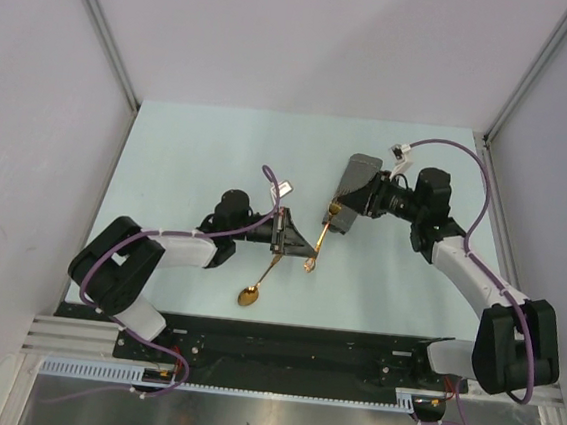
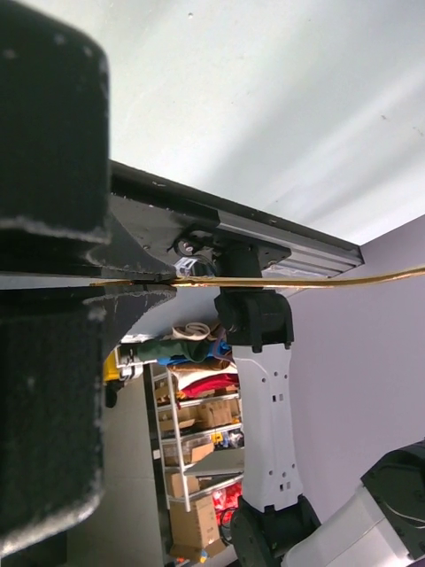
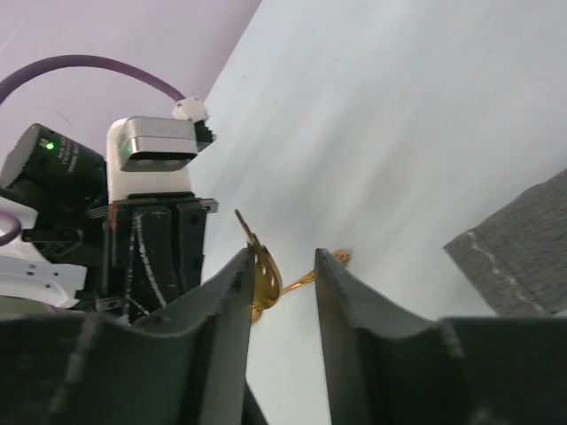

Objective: Fold the napkin into a case and place the utensils inside
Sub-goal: Pass from the left arm to the right, then insert the fork into the folded napkin.

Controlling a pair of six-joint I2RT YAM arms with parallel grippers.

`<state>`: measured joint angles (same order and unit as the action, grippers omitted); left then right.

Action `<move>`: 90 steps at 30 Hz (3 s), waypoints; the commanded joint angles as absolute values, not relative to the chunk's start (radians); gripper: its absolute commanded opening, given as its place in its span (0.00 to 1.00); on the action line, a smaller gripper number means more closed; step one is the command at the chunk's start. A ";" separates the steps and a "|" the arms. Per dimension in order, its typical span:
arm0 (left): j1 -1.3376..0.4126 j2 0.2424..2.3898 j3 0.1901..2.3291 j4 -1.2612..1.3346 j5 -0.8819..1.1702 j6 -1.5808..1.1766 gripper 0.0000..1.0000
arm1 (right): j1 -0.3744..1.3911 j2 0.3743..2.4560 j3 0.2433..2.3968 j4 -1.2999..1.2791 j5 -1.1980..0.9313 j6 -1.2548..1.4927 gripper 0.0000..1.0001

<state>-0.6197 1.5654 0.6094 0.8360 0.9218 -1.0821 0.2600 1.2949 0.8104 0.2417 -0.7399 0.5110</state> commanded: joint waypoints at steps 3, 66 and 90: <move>-0.620 1.585 0.611 0.942 0.976 -1.132 0.00 | 0.238 1.336 0.870 0.232 -0.801 0.433 0.20; -0.609 2.192 1.278 0.515 0.563 -0.914 0.00 | -0.129 2.230 1.655 0.409 -0.974 0.087 0.00; -0.595 2.194 1.243 0.518 0.555 -0.928 0.00 | -0.104 2.335 1.727 0.189 -1.101 0.147 0.00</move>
<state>-0.5972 2.1906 1.2526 0.4793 0.5529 -0.9169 -0.1192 2.3066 1.6623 0.2905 -1.0729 0.1722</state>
